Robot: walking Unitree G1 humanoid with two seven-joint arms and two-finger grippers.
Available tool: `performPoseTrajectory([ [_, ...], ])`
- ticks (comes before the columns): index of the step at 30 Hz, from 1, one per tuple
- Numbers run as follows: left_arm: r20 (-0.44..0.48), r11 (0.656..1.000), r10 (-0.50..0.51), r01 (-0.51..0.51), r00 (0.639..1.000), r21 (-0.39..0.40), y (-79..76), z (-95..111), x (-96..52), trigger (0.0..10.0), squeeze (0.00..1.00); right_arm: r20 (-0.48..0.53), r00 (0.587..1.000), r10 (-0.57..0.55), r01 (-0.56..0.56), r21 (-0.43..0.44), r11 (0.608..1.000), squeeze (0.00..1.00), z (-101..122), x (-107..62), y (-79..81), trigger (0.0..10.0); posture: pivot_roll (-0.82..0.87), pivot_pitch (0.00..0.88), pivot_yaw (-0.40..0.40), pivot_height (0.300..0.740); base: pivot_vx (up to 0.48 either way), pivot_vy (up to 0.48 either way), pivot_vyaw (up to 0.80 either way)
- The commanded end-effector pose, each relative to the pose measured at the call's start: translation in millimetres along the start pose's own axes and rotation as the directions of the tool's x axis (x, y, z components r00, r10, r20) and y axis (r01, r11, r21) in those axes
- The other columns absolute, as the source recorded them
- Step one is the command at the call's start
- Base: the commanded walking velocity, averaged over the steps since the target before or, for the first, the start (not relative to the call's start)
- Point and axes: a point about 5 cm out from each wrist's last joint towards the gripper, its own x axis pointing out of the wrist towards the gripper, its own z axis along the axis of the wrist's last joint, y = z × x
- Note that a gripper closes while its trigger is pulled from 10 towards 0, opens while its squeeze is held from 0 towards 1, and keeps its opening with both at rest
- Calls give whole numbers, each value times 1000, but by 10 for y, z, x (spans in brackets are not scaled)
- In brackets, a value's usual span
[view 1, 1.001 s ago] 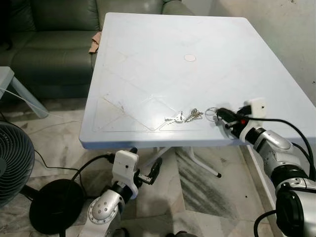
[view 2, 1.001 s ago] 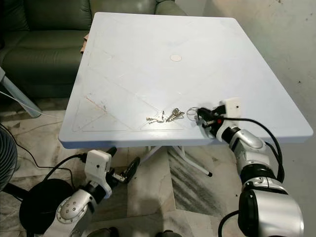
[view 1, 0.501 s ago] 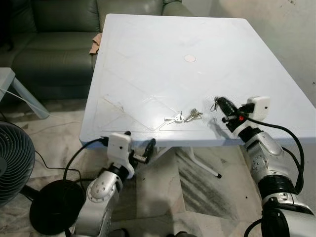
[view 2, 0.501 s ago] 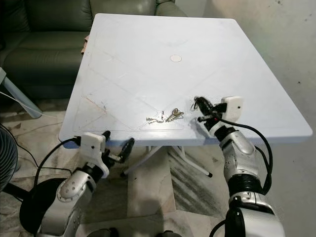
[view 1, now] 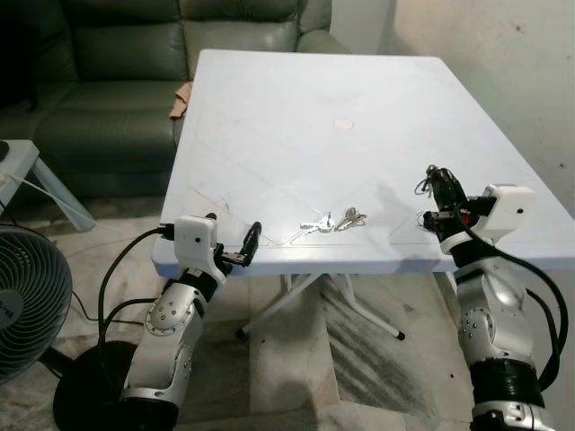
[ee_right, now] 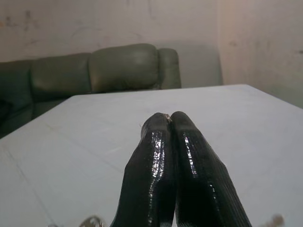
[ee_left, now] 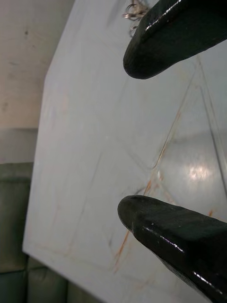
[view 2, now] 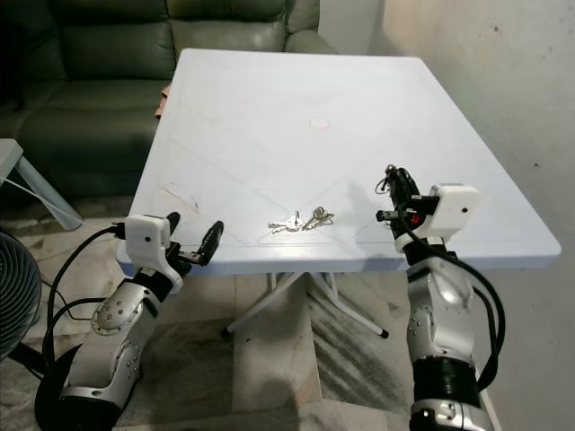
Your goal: Hang keys on a hook
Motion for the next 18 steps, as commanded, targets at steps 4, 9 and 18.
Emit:
performPoseTrajectory([
  [4,14,1000,27,-27,1000,2,97,12,26,10000,0,12,997,-73,73,-9,997,0,37,-61,-21,10000,-15,0,-26,740,0,0,0],
  [9,25,999,51,-51,998,-4,151,26,49,10000,0,4,995,-101,101,-20,995,0,47,-97,-33,10000,-26,0,-20,740,0,0,0],
  [18,41,995,97,-97,994,0,222,46,92,10000,0,-43,992,-115,113,-50,992,0,-8,-134,15,10000,-27,0,-23,740,0,0,0],
])
